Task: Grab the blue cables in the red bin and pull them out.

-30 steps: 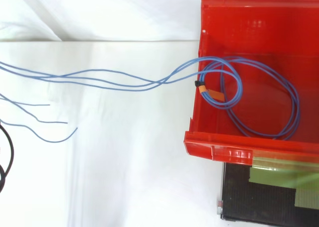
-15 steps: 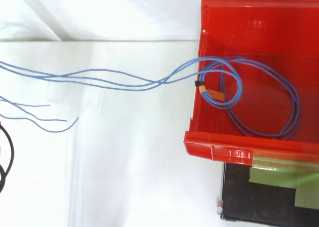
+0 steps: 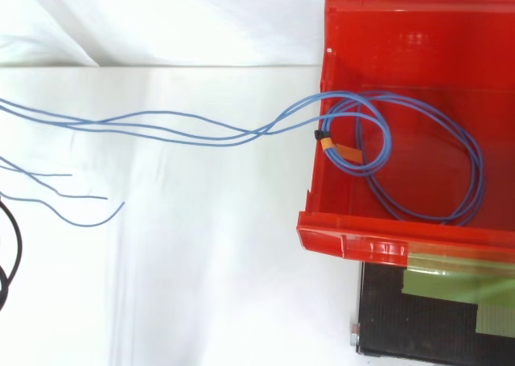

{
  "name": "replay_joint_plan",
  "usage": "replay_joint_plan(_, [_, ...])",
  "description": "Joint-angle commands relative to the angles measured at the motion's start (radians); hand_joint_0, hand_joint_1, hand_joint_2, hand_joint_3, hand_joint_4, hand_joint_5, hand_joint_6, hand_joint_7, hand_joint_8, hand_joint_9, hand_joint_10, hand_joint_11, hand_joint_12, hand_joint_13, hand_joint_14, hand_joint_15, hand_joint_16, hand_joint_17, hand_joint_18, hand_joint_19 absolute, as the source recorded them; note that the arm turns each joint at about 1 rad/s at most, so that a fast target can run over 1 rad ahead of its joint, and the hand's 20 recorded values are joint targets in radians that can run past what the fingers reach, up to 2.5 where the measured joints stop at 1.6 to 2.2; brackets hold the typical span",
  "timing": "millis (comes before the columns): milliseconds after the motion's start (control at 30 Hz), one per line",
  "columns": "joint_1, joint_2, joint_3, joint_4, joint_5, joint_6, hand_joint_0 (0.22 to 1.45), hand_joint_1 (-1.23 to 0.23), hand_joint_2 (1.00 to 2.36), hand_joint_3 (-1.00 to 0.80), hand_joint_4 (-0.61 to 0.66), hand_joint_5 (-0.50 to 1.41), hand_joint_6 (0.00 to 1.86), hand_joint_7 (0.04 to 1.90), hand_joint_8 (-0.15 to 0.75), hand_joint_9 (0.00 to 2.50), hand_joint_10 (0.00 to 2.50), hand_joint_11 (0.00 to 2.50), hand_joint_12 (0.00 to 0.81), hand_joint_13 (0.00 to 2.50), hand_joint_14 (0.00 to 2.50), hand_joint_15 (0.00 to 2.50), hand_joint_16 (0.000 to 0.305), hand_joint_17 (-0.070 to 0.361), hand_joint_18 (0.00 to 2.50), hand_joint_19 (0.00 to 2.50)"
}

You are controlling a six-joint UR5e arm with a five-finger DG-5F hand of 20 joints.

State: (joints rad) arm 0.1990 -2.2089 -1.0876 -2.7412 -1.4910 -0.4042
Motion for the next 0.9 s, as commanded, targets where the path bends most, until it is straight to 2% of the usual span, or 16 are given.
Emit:
replay_joint_plan(0, [0.0,0.0,0.0,0.0,0.0,0.0,0.73,-0.83,1.0,-1.0,0.33,0.92,0.33,0.67,0.282,1.66,0.39,1.73,0.374,1.35,1.78,0.96,0.047,0.105,1.28,1.43])
replay_joint_plan(367, [0.0,0.0,0.0,0.0,0.0,0.0,0.68,-0.79,1.0,-1.0,0.35,1.01,0.26,0.72,0.294,1.76,0.26,1.83,0.386,1.42,1.7,0.97,0.052,0.117,1.35,1.39])
replay_joint_plan(733, [0.0,0.0,0.0,-0.002,0.0,0.0,0.67,-0.81,1.0,-1.0,0.26,1.13,0.21,0.78,0.281,1.93,0.06,2.0,0.379,1.51,1.54,1.07,0.052,0.116,1.42,1.36])
replay_joint_plan(867, [0.0,0.0,0.0,-0.002,0.0,0.0,0.67,-0.81,1.0,-1.0,0.27,1.13,0.2,0.78,0.271,1.95,0.05,1.99,0.379,1.53,1.53,1.07,0.052,0.117,1.42,1.35])
